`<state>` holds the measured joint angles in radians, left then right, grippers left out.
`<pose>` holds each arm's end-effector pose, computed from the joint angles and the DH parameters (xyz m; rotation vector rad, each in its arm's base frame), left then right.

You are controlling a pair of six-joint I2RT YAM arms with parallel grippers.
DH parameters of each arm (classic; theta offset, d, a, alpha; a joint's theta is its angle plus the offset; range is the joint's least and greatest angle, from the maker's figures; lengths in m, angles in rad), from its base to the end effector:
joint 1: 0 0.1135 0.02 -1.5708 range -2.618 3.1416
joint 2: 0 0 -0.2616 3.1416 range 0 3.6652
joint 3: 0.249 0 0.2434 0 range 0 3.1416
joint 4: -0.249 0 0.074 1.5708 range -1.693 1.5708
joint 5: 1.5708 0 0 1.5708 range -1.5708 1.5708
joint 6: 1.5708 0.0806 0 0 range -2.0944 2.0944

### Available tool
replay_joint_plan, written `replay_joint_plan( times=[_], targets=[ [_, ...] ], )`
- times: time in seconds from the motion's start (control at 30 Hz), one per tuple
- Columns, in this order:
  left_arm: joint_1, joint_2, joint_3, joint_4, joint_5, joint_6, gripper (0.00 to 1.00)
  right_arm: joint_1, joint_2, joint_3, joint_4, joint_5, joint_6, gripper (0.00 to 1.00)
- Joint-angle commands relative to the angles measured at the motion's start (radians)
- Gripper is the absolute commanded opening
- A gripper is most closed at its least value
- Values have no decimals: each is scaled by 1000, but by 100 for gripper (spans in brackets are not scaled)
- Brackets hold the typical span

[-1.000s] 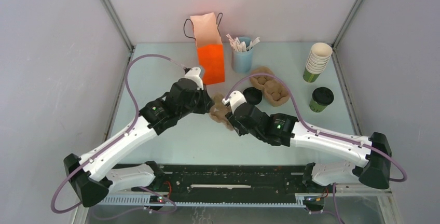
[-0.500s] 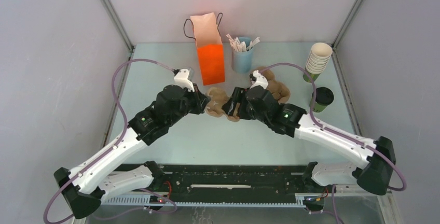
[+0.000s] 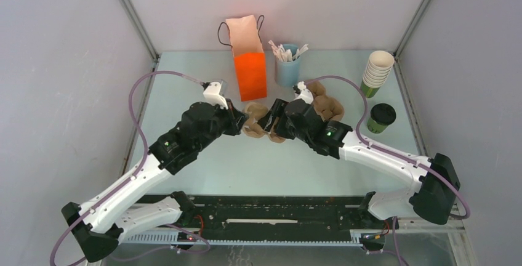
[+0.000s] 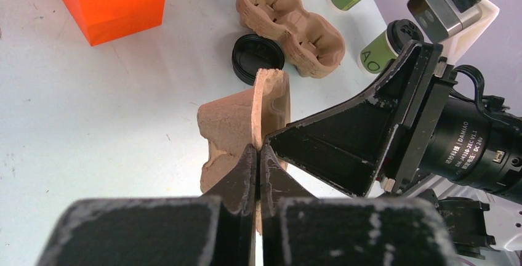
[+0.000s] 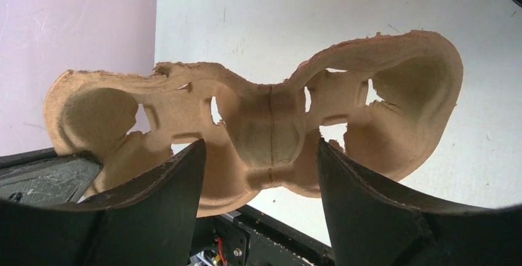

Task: Pack the takeout coffee

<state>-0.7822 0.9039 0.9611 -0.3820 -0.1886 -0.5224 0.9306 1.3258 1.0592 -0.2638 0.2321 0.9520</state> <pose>0.1777 -0.1552 0.3435 0.1211 1.9492 -0.7033 0.2128 0.2547 0.2859 0.1712 2.2076 0.8713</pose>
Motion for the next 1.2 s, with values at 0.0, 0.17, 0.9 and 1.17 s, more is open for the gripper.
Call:
replay_joint_plan(
  times=[0.0, 0.17, 0.9, 1.17],
  targets=[
    [0, -26, -31, 37, -3, 13, 0, 23, 0, 7, 41, 84, -10, 72],
    [-1, -28, -34, 37, 5, 9, 0, 38, 3, 6, 49, 130, -53, 72],
    [-1, -39, -33, 44, 12, -1, 0, 14, 36, 7, 92, 80, -74, 61],
    [1, -57, -36, 33, 2, 3, 17, 22, 14, 5, 91, 98, -111, 55]
  ],
)
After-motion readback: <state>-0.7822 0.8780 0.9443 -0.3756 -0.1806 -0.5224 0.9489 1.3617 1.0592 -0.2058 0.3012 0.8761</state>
